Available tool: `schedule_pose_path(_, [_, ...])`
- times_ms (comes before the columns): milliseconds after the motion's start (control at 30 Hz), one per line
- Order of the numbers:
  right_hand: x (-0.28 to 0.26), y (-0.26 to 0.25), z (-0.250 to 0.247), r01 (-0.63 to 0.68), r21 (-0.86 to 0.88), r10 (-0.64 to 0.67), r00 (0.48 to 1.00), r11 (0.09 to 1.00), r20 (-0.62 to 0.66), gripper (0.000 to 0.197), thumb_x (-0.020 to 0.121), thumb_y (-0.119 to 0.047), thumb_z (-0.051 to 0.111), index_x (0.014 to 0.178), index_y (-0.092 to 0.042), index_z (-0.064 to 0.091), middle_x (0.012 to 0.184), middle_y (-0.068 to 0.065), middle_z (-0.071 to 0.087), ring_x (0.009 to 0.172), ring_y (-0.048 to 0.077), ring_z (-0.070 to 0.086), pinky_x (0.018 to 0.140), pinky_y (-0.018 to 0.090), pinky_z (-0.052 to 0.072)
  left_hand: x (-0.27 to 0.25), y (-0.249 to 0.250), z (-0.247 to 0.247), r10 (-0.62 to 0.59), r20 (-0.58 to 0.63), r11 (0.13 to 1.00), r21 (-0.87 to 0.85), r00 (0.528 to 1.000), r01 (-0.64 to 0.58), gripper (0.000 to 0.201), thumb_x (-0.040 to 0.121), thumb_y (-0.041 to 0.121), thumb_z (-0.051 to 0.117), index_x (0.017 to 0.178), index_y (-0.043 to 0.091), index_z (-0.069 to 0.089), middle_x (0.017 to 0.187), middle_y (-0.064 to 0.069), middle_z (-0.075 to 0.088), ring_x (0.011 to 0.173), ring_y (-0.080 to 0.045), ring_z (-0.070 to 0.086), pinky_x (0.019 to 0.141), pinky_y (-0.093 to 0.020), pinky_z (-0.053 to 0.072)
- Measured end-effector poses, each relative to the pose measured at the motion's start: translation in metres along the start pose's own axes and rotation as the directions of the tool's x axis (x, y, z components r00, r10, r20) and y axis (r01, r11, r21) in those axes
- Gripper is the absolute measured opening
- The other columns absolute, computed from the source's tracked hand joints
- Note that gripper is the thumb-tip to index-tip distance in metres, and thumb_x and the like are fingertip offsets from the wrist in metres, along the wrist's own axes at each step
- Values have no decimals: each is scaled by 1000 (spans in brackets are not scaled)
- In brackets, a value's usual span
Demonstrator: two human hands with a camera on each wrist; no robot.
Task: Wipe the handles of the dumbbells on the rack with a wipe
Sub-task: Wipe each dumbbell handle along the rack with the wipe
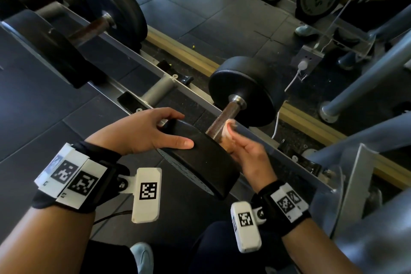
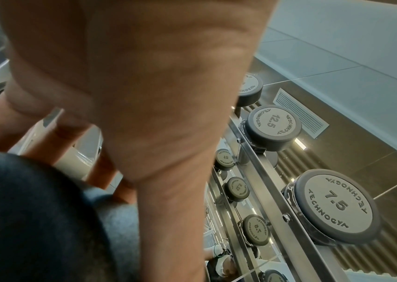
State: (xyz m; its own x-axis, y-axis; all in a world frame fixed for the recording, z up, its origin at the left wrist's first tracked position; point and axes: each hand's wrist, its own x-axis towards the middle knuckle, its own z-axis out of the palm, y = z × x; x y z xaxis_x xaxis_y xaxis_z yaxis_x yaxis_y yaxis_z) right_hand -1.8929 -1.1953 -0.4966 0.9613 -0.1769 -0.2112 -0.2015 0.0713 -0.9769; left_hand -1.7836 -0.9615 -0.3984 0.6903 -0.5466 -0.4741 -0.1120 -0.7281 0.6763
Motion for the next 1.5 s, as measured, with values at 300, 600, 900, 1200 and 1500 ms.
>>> schedule_pose_path(300, [17, -23, -22, 15, -24, -18, 988, 1000, -156, 38, 102, -12, 48, 111, -44, 65, 131, -3, 62, 114, 10, 64, 83, 16, 55, 4, -3, -2, -4, 14, 1000, 21, 1000, 4, 93, 48, 78, 68, 133, 51, 44, 129, 9, 57, 113, -14, 58, 106, -44, 45])
schedule_pose_path(600, [-10, -4, 1, -62, -81, 69, 994, 995, 89, 28, 87, -43, 61, 113, -46, 71, 117, -20, 70, 111, -4, 63, 89, 16, 52, 3, -5, 0, 6, 13, 1000, 6, 1000, -6, 92, 49, 77, 67, 133, 49, 44, 126, 10, 56, 110, -10, 58, 98, -33, 46])
schedule_pose_path(900, [19, -26, -22, 10, 12, -9, 992, 1000, -123, 40, 101, -10, 48, 109, -43, 70, 134, -2, 61, 117, 10, 63, 91, 24, 54, 4, -7, -1, -4, 12, 1000, 17, 1000, 4, 99, 40, 90, 65, 130, 54, 44, 128, 9, 55, 115, -15, 56, 106, -44, 44])
schedule_pose_path(1200, [-11, -21, -4, -129, -153, 152, 978, 980, 144, 24, 92, -28, 60, 109, -37, 75, 116, -12, 72, 110, 1, 65, 91, 20, 53, 6, -6, 0, 7, 13, 1000, 24, 1000, -8, 99, 42, 88, 65, 132, 52, 43, 126, 12, 53, 114, -14, 55, 100, -37, 44])
schedule_pose_path(1500, [22, -40, -15, -14, -86, 5, 994, 996, -107, 37, 102, -7, 47, 126, -31, 62, 134, 3, 57, 118, 13, 61, 99, 28, 52, 3, -6, 1, 13, 1, 999, 33, 1000, -13, 92, 49, 84, 65, 132, 51, 43, 129, 9, 54, 113, -14, 56, 102, -39, 45])
